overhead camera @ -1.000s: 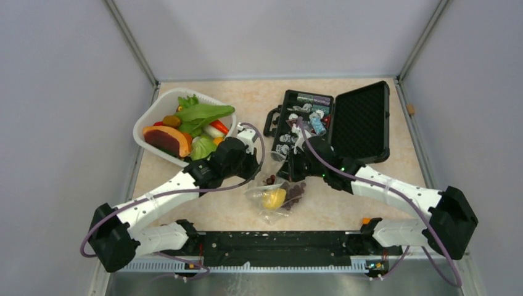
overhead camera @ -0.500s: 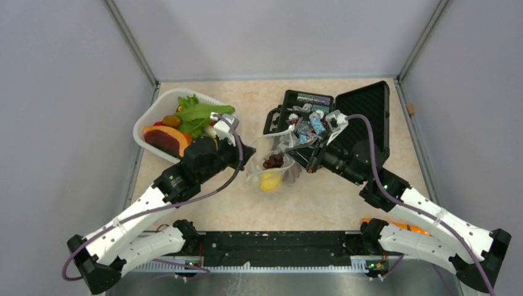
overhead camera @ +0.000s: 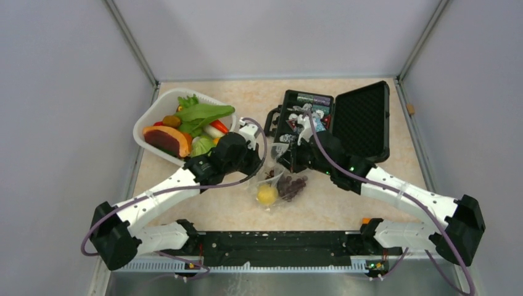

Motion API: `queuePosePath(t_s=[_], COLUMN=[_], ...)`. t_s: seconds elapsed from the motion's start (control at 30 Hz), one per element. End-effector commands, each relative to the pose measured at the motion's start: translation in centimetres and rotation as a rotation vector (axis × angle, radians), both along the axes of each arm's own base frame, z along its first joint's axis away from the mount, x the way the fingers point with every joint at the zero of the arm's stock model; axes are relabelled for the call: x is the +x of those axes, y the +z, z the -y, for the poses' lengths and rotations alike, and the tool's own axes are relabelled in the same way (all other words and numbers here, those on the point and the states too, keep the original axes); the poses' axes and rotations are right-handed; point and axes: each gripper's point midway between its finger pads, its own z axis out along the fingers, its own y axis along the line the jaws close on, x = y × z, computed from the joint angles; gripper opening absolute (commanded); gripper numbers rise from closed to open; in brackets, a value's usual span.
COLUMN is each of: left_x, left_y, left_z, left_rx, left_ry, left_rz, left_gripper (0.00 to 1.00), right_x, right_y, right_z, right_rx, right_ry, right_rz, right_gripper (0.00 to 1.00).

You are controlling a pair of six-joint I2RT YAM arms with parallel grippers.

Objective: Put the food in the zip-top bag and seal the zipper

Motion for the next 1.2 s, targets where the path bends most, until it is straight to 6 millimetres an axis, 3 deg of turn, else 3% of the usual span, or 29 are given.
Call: queuePosePath(t_s=[0.0,0.1,0.2,0.23,0.3,0.43,0.5,0.57,0.63,0.7,0.83,0.9,0.97,1.03,1.1,1.17], left_x=[-0.6,-1.3,-1.7,-1.6,-0.8,-0.8,-1.2,-1.1,-1.0,-1.2,-1.7,-2.1,-1.9,-0.9,-0.8,-1.6], left_y=[7.7,13.8,16.4,16.2,13.8,8.5,6.4,4.6,5.0,7.5,14.4,16.7,16.5,14.2,12.1,10.8], left_z=[1.7,0.7,-0.7,-1.0,-1.3,0.3,1.5,2.1,2.2,2.0,0.2,-1.1,-1.7,-1.7,-1.0,0.4], left_rx=[-0.220,-0.298,-0.314,-0.307,-0.251,-0.205,-0.187,-0.137,-0.121,-0.156,-0.292,-0.321,-0.303,-0.249,-0.220,-0.226], left_ry=[-0.076,-0.083,-0.061,-0.051,-0.014,-0.040,-0.094,-0.118,-0.103,-0.112,-0.084,-0.062,-0.041,-0.005,-0.012,-0.082], left_rz=[0.154,0.274,0.338,0.350,0.331,0.182,0.108,0.047,0.015,0.070,0.285,0.359,0.370,0.334,0.257,0.192], left_gripper=[0.00,0.00,0.00,0.00,0.00,0.00,0.00,0.00,0.00,0.00,0.00,0.00,0.00,0.00,0.00,0.00], right_x=[-2.0,-3.5,-4.2,-4.0,-2.5,0.8,0.9,0.7,0.5,-0.1,-1.1,-1.3,-0.7,0.9,1.6,1.4], right_y=[6.1,11.8,14.6,14.3,12.0,3.7,1.2,0.1,0.9,3.3,9.0,10.5,10.1,7.4,5.2,4.7], right_z=[-1.2,-0.3,1.4,1.8,2.2,2.6,1.6,0.3,-1.1,-1.8,-0.4,0.7,1.6,2.6,2.7,2.0], right_rx=[0.215,0.374,0.437,0.432,0.351,0.087,0.010,-0.014,0.021,0.108,0.287,0.318,0.303,0.218,0.143,0.134], right_ry=[0.114,0.162,0.138,0.117,0.038,-0.137,-0.110,-0.062,-0.011,0.038,0.033,0.012,-0.047,-0.143,-0.173,-0.148], right_rz=[0.115,0.269,0.363,0.367,0.320,0.100,0.026,-0.026,-0.032,0.006,0.144,0.197,0.208,0.140,0.060,0.032], right_gripper=[0.00,0.00,0.00,0.00,0.01,0.00,0.00,0.00,0.00,0.00,0.00,0.00,0.01,0.01,0.00,0.00])
